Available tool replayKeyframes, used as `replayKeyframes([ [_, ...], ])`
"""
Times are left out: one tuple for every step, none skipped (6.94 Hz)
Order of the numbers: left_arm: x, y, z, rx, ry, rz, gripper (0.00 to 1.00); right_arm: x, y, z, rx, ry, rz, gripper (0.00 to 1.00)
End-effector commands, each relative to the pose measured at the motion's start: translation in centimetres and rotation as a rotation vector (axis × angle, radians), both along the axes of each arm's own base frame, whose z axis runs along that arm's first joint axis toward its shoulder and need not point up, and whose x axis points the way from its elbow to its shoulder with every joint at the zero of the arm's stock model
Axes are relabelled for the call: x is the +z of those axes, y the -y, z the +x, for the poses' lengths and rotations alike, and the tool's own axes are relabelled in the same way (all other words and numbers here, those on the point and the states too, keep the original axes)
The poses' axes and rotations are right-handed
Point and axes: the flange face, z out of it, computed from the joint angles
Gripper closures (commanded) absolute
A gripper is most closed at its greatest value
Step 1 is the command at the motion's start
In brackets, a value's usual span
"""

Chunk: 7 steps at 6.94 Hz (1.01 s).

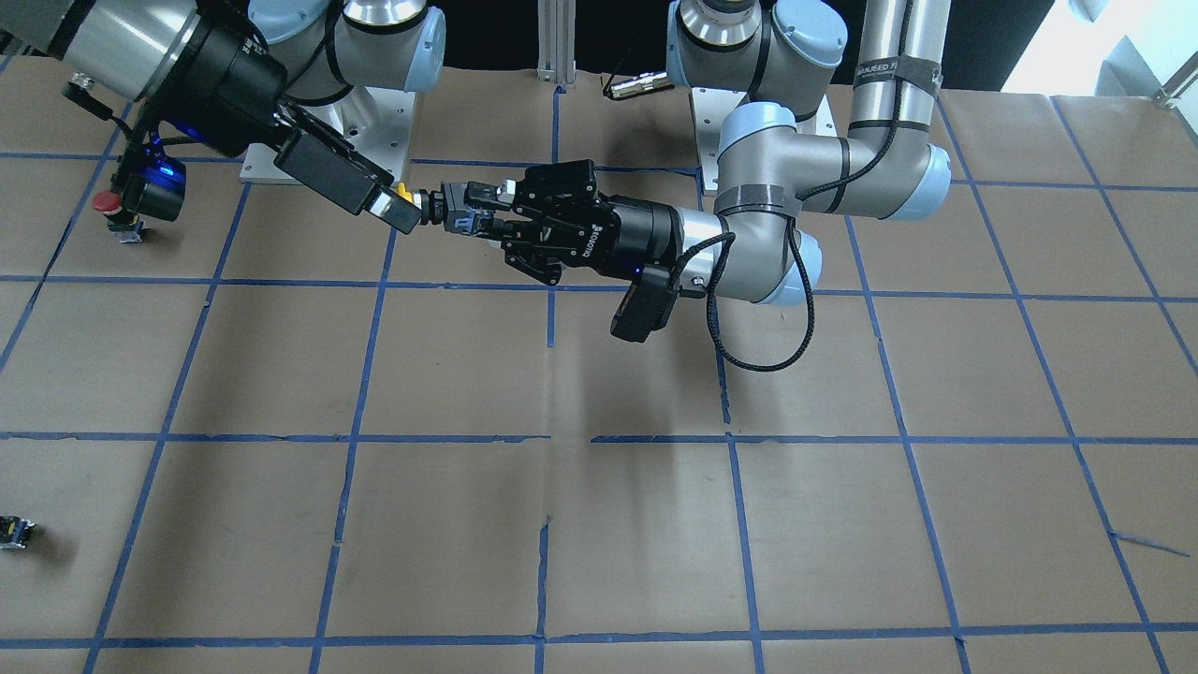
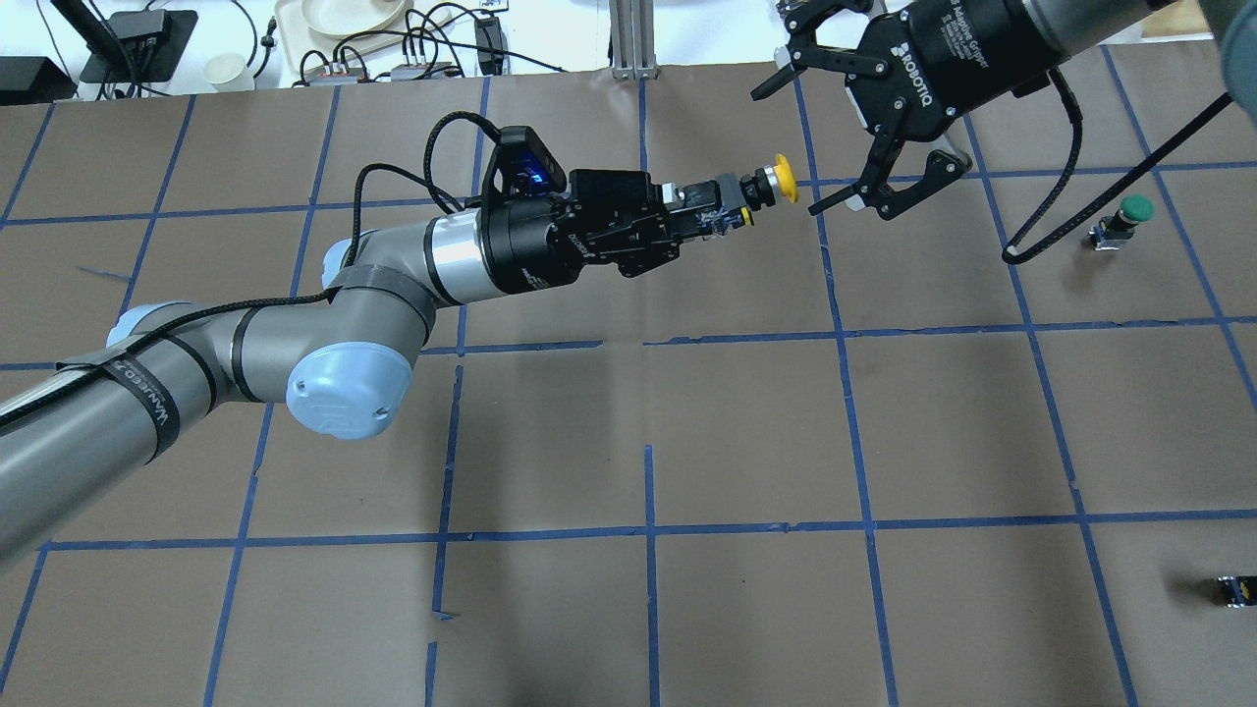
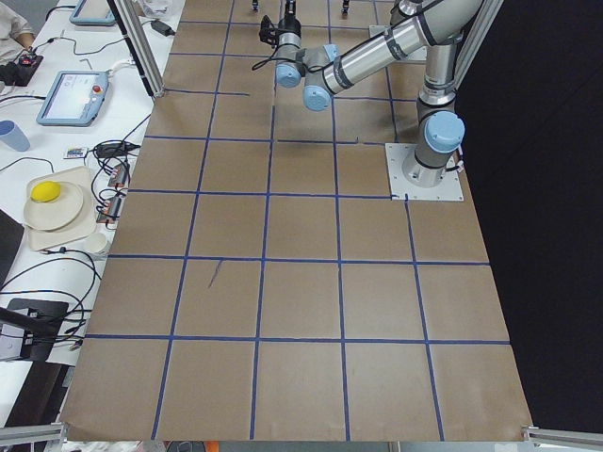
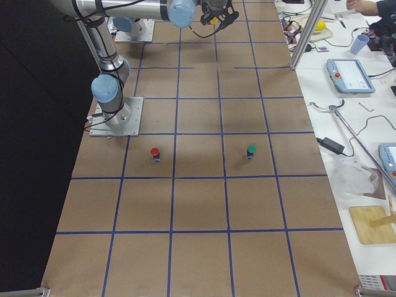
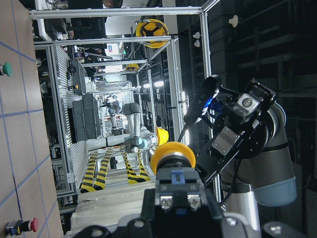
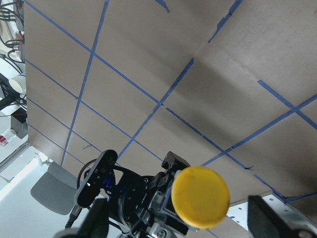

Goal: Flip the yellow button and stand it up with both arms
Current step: 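Close the right gripper on the yellow cap held by the left gripper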

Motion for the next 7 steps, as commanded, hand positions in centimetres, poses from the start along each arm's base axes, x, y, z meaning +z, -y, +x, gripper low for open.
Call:
replayKeyframes([
  [1.0,-0.3,-0.6,-0.010,-0.009,-0.019,0.90,-0.7,0.6,-0.2,-0.018,0.002,0.031,0.05],
  [1.0,-0.4,-0.6,-0.010,-0.009,-0.019,0.90,0.0,0.4,-0.4,-0.028,-0.002,0.025,0.05],
  [1.0,-0.4,-0.6,-0.012,-0.009,-0.019,0.89,0.1,0.2,-0.5,-0.031,-0.006,0.031,0.06],
  [1.2,-0.5,-0.6,-0.012,-0.009,-0.024,0.89,0.4,0.0,-0.5,-0.031,-0.013,0.025,0.09],
  [1.2,-0.4,-0.6,-0.010,-0.009,-0.024,0.88,0.4,-0.1,-0.6,-0.034,-0.015,0.025,0.12],
  [1.2,-0.4,-0.6,-0.011,-0.008,-0.022,0.88,0.2,0.0,-0.9,-0.040,-0.014,0.031,0.16],
  [0.8,-0.3,-0.6,-0.011,-0.007,-0.016,0.88,0.3,-0.1,-1.0,-0.042,-0.009,0.031,0.27],
])
